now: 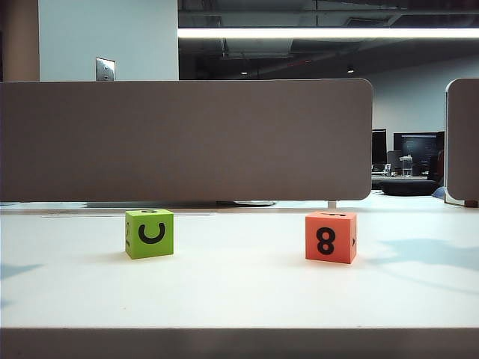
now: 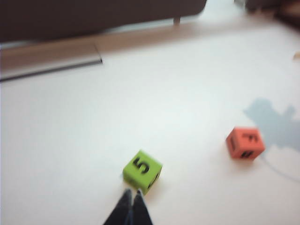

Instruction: Stack the letter block on the right onto the letter block on the left.

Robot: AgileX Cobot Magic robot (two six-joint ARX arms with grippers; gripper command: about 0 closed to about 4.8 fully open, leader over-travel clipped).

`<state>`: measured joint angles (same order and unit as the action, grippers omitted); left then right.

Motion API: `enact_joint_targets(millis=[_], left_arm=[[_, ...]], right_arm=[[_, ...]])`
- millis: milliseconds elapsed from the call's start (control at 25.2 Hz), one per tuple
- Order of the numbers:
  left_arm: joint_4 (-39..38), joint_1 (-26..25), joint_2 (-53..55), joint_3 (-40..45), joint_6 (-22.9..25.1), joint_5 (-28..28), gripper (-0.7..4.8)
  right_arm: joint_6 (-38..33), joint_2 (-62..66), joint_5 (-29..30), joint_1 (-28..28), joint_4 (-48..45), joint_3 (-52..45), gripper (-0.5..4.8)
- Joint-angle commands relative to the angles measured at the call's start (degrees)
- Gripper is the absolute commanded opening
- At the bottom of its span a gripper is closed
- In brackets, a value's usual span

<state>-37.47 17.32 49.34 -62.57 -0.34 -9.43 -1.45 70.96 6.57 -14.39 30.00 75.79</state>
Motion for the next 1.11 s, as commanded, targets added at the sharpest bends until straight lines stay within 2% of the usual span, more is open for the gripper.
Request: enact_joint_targets(millis=[40,198,277,317,396,476,594,713,753,832,1110], left_arm=[[-2.5,-0.1,-0.2,-0.4,2.3,-0.9,-0.06],[-6.9,-0.3,1.3,-1.6,2.6,-2.0,-0.06],[-7.8,-0.3,2.1,-1.7,3.1,-2.2,-0.06],[-8.1,-0.2,2.7,-1.7,2.7,-2.4,-0.06],[-8.2,-0.2,3.2,-1.7,1.0,-2.4,-0.06],[-8.5,-0.2,3.5,-1.7,-0.4,-2.4,-0.06],[-8.8,-0.2,3.6,-1.7,-0.5,-2.4,-0.06],[-8.8,-0.2,3.6,-1.7,-0.4,-2.4,-0.06],[-8.8,-0.2,3.6,-1.7,-0.5,-2.4,-0.06],[-9.1,-0.2,3.6,-1.7,-0.5,-2.4,-0.06],[-9.3,-0.2,3.6,-1.7,-0.5,-2.3,-0.06]], right_arm=[[5.5,3.3,-0.5,-1.6,4.3,0.3,1.07],[6.0,8.3,-0.5,-3.0,9.2,0.3,3.01],[5.5,10.6,-0.5,-3.0,10.1,0.3,3.58],[2.6,13.0,-0.5,-3.0,10.5,0.3,3.89],[-0.7,14.9,-0.4,-3.0,10.5,0.3,4.13],[-5.4,16.7,-0.5,-3.1,10.5,0.3,4.79],[-15.4,19.0,-0.5,-3.2,10.5,0.3,4.79],[-22.2,20.2,-0.4,-3.3,11.7,0.3,4.79],[-26.7,20.4,-0.5,-3.8,12.5,0.2,4.79],[-30.7,20.9,-0.8,-5.5,12.5,0.3,4.79],[-32.0,23.8,-4.7,-9.6,13.9,0.6,4.79]])
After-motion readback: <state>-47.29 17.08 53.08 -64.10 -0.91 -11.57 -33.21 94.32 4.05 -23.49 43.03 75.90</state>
